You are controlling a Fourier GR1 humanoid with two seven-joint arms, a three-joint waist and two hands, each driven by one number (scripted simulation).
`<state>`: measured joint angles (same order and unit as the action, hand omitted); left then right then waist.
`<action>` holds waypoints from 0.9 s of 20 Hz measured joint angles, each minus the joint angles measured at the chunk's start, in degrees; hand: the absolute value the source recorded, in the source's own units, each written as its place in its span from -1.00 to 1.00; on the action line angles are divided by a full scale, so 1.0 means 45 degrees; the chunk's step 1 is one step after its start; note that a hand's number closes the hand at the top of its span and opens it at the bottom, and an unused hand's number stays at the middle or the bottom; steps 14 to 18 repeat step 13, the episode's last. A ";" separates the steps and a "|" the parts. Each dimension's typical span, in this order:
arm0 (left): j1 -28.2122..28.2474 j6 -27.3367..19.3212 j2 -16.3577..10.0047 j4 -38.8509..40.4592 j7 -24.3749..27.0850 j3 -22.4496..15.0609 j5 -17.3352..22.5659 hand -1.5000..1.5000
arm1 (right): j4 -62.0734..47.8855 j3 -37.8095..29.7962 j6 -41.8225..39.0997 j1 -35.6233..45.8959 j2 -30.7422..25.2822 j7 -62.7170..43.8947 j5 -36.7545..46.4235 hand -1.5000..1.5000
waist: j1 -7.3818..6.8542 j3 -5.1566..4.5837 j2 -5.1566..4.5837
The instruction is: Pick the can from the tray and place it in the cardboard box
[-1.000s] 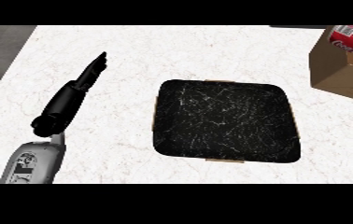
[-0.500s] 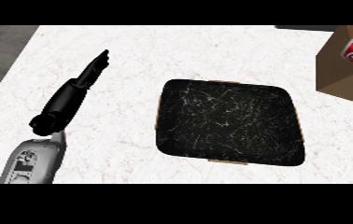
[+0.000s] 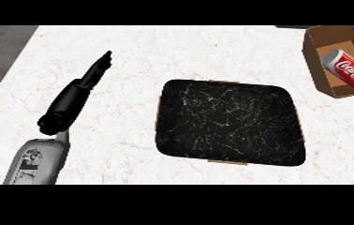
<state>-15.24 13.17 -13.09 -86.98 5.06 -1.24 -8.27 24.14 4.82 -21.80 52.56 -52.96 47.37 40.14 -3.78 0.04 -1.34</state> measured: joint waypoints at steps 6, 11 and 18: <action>0.0056 0.0013 -0.0060 -0.0036 -0.0033 0.0116 0.0059 0.00 | -0.1689 -0.2669 -0.1291 0.0744 0.0983 -0.0978 -0.3335 -1.00 | 0.0051 0.0060 0.0023; -0.0046 0.0005 -0.0022 -0.0119 -0.0162 0.0097 0.0058 0.00 | -0.3280 -0.4520 -0.2651 0.1487 0.0756 -0.2901 -0.5391 -1.00 | 0.0029 0.0069 -0.0032; -0.0084 0.0002 0.0032 -0.0153 -0.0168 0.0066 0.0068 0.00 | -0.3716 -0.5073 -0.3013 0.1702 0.0497 -0.3540 -0.5958 -1.00 | -0.0028 0.0077 -0.0087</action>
